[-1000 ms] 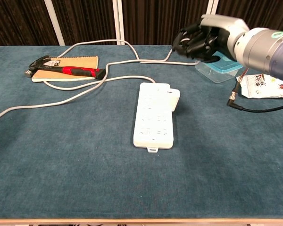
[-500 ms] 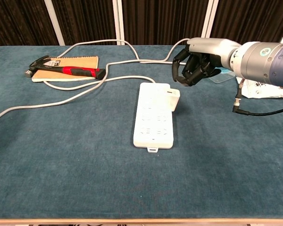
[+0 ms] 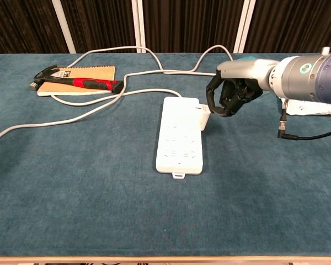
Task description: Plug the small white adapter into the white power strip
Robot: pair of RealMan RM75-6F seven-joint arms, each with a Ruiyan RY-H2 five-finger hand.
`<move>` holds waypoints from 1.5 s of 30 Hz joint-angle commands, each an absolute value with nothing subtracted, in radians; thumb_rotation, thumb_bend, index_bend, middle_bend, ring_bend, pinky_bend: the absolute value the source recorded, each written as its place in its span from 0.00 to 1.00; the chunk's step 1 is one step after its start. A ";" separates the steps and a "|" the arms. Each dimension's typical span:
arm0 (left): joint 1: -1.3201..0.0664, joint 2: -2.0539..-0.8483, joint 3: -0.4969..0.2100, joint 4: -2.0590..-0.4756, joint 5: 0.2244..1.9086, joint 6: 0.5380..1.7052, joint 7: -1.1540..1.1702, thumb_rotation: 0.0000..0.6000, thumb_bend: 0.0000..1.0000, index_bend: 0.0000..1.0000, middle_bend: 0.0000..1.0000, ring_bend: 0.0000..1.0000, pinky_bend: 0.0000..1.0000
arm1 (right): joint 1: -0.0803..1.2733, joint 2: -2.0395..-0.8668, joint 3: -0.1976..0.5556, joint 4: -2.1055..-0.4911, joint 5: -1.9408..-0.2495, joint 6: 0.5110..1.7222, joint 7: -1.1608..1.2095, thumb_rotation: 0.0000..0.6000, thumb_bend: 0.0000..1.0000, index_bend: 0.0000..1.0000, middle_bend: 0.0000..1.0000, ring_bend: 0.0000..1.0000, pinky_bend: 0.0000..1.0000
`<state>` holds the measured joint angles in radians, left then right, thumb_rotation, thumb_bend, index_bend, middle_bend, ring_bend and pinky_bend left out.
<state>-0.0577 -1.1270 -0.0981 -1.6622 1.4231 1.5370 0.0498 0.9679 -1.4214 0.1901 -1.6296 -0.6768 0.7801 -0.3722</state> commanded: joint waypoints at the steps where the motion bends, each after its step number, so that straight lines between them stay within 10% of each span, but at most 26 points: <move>1: -0.058 -1.128 -0.098 -1.661 1.422 1.535 0.051 1.00 0.07 0.17 0.00 0.00 0.00 | 1.017 -1.398 0.161 -1.646 -0.609 0.752 -0.434 1.00 0.96 1.00 0.87 0.88 1.00; 45: -0.059 -1.130 -0.099 -1.660 1.417 1.535 0.057 1.00 0.07 0.17 0.00 0.00 0.00 | 1.289 -1.386 0.080 -1.564 -0.253 0.638 -0.449 1.00 0.96 1.00 0.87 0.88 1.00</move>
